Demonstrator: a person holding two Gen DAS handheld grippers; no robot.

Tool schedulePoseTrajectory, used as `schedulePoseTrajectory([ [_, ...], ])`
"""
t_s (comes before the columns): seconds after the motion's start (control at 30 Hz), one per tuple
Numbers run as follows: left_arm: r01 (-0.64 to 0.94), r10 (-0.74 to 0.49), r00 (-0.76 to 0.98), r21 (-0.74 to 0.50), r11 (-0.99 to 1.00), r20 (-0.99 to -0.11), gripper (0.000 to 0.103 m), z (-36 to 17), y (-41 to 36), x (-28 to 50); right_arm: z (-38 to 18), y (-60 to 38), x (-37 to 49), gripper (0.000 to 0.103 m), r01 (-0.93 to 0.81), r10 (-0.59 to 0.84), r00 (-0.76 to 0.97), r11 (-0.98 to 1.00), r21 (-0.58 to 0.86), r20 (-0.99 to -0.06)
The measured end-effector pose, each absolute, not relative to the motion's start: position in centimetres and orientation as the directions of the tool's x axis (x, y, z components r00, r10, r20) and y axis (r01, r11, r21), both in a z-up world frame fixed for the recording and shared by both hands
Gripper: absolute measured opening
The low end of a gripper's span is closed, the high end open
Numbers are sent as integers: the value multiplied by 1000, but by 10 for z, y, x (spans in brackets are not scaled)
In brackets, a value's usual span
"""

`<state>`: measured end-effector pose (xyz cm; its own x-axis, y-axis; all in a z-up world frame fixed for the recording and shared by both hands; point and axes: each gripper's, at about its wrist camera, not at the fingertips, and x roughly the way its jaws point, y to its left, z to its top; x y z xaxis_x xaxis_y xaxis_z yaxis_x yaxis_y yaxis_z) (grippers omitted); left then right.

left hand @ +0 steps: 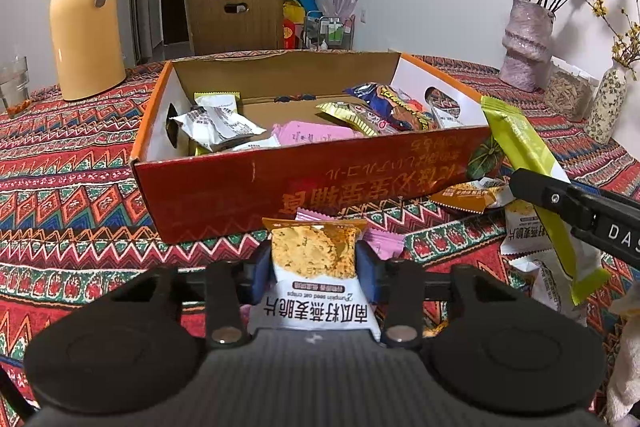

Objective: Organize snacks
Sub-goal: 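Carry both packets into the cardboard box and open both grippers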

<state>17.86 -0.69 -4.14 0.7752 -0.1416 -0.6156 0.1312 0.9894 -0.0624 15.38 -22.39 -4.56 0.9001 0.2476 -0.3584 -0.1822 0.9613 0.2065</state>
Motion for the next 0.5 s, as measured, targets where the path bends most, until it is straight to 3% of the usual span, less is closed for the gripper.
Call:
schedulePoseTrajectory([
  [0.5,109,-115,831,-45,993,-545,42,4,-9,166,-15,-224,153,37,-210,262,911,959,190,-320],
])
